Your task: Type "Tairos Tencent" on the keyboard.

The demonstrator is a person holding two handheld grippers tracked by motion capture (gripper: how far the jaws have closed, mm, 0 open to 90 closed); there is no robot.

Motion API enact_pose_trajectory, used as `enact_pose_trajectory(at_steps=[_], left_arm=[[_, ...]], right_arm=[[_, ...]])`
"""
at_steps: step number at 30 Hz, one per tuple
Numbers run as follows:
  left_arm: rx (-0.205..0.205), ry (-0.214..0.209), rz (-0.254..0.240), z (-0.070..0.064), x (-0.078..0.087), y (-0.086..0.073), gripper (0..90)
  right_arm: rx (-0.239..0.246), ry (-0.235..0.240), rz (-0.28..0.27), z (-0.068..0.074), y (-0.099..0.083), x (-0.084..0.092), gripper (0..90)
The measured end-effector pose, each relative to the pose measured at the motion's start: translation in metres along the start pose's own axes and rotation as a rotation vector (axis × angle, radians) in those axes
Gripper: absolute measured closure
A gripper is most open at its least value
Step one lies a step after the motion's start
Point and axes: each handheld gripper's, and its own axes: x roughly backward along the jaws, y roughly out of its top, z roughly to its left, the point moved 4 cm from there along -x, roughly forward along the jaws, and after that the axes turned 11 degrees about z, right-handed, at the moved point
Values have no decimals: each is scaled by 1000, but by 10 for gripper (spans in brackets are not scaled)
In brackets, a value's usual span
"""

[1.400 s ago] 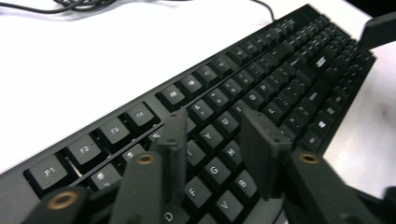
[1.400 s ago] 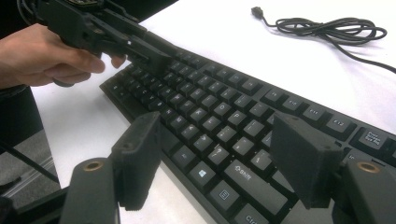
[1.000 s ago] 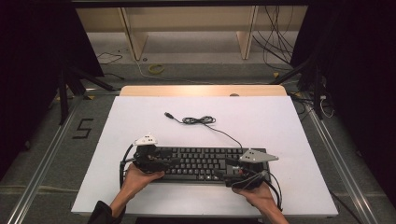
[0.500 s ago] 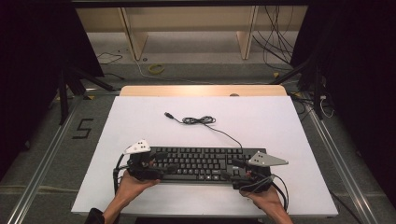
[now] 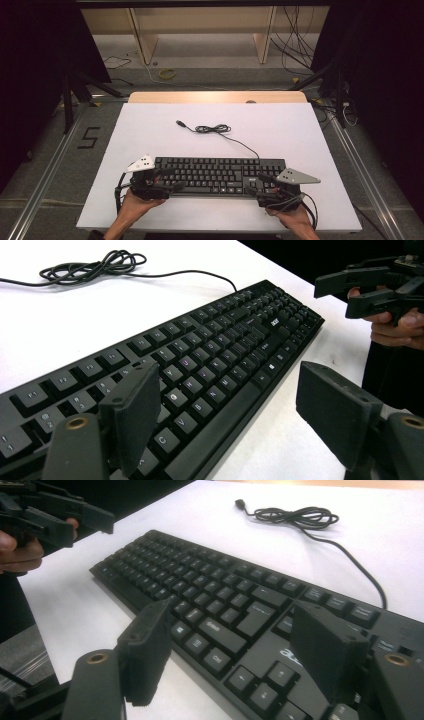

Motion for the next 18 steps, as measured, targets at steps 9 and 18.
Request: enact_pose_trajectory(at_steps=[9, 18], left_arm=[[-9, 12, -16, -2, 5, -6, 236], [-5, 16, -8, -1, 6, -9, 229]], right_arm=[[-24, -17, -15, -6, -9, 8, 329], [-30, -22, -18, -6, -12, 10, 329]])
